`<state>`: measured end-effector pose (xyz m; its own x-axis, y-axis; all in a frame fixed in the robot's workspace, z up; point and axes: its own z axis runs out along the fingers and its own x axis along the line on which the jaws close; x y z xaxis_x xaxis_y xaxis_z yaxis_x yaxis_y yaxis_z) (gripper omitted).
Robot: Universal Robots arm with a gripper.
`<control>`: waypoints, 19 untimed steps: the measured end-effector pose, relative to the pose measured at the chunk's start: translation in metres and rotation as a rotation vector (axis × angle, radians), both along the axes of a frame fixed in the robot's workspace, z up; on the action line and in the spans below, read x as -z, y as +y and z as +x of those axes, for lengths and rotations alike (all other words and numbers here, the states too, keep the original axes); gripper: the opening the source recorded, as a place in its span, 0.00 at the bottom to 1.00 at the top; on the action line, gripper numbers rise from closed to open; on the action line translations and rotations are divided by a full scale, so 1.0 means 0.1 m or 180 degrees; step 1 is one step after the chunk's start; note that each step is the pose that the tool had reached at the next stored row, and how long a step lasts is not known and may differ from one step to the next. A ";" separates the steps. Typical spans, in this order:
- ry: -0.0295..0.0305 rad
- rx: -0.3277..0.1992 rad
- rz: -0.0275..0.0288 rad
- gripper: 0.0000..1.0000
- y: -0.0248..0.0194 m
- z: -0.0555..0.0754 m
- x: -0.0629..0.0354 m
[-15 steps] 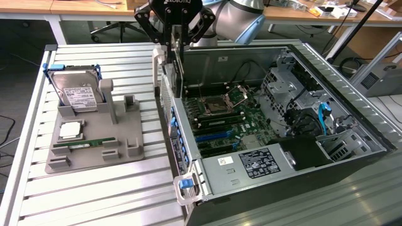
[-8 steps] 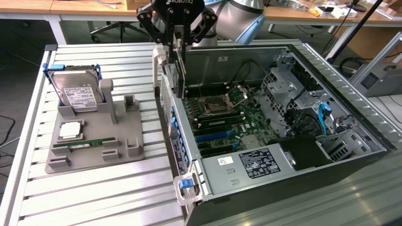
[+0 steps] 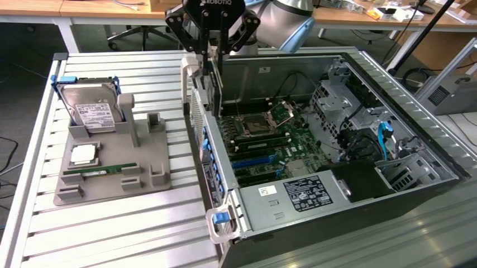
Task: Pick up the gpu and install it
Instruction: 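Pick up the gpu and move the gpu toward the slot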
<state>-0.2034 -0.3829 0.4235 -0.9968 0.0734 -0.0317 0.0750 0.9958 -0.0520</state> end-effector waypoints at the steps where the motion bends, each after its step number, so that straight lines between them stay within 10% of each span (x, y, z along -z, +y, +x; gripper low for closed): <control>1: 0.0000 0.0000 0.0000 0.27 0.000 0.00 0.001; 19: 0.0000 0.0000 0.0000 0.27 -0.006 0.08 0.012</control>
